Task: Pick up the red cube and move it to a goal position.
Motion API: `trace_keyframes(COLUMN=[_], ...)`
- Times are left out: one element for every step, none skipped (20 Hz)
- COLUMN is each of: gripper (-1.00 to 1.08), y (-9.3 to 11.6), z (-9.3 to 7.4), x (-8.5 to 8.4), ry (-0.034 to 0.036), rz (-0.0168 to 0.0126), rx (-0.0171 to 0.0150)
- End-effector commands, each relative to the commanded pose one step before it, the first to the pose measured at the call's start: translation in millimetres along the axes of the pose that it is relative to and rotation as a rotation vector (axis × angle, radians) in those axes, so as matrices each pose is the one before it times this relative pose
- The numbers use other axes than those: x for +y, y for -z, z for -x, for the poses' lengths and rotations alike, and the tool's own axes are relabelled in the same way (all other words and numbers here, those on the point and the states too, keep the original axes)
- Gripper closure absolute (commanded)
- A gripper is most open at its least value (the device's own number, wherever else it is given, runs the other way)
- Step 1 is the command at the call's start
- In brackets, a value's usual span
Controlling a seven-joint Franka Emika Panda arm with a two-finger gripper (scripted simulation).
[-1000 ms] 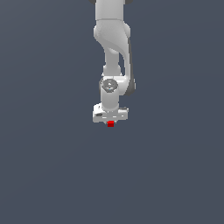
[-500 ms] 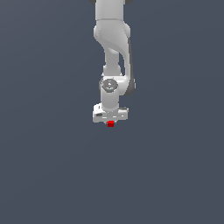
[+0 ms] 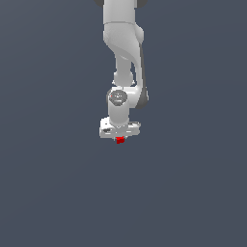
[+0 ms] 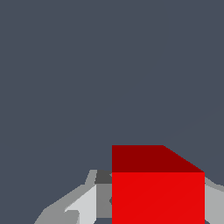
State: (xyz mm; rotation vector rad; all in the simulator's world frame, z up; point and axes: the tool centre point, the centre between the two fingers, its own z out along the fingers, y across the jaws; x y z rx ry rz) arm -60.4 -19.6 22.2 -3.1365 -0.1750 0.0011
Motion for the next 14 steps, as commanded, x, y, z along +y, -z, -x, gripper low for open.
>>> trace_keyframes(gripper=[1.08,1.08,1.08,1.08,1.08,1.08,1.08,1.08,1.08,1.08,1.08,1.08,1.08,1.08], y=[1.08,0.26,0.23,0.20,0.17,0.13,0.10,0.07,0.04,0.00,-0.03,-0.06,-0.07,-0.02], z=[-9.55,-3.32,-2.94,-2.57,-2.21,-1.85,-1.50,-1.15,-0.80,-0.46,-0.12,0.23,0.41,0.16], x=[5.74,1.95,1.73,1.50,1.28,1.06,0.84,0.62,0.40,0.18,-0.03,-0.25,-0.34,-0.12], ry=[-0.00022,0.00000,0.00000,0.00000,0.00000,0.00000,0.00000,0.00000,0.00000,0.00000,0.00000,0.00000,0.00000,0.00000], rz=[0.00021,0.00000,0.00000,0.00000,0.00000,0.00000,0.00000,0.00000,0.00000,0.00000,0.00000,0.00000,0.00000,0.00000], rx=[0.00080,0.00000,0.00000,0.00000,0.00000,0.00000,0.00000,0.00000,0.00000,0.00000,0.00000,0.00000,0.00000,0.00000])
